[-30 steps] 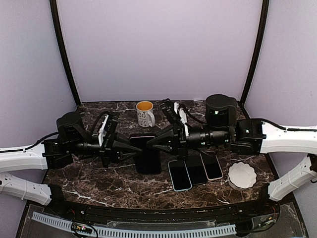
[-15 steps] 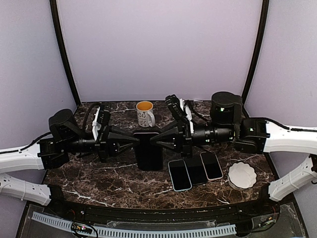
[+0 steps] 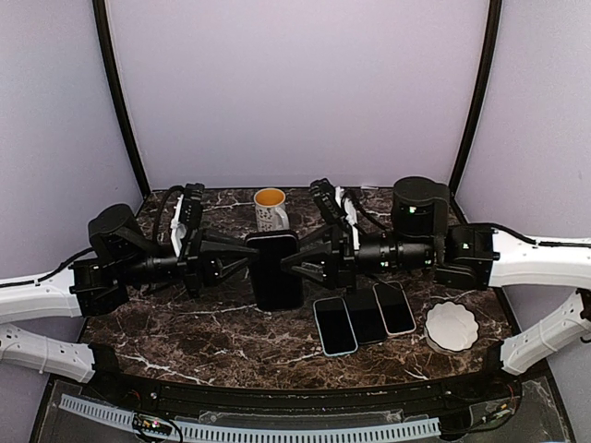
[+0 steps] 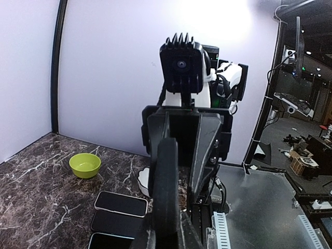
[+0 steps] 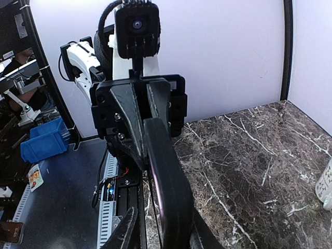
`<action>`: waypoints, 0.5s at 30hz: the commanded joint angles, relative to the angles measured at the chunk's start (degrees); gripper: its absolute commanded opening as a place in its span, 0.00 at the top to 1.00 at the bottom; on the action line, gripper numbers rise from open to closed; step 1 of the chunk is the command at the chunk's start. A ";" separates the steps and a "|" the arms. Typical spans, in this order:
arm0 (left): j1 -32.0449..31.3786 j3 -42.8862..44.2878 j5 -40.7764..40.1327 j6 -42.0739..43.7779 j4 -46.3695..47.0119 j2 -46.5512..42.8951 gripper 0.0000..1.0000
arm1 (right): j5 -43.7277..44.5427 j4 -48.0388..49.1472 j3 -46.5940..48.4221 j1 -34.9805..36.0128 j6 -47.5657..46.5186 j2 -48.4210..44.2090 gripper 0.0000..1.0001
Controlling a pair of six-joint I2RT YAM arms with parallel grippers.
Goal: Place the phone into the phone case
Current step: Press the top right corner of the phone case, then pass from the left arm to the right
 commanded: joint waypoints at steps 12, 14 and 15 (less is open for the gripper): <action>0.20 2.59 -4.28 -1.30 2.61 -1.07 0.75 | -1.87 2.41 -0.35 -1.33 5.28 1.91 1.00; 0.26 5.12 -10.69 0.27 -3.73 -0.89 0.41 | -0.68 1.09 -1.06 -2.20 8.35 2.62 1.00; 0.26 6.18 -13.98 0.83 -9.02 -0.50 0.27 | 0.11 0.38 -1.45 -2.62 10.15 3.54 1.00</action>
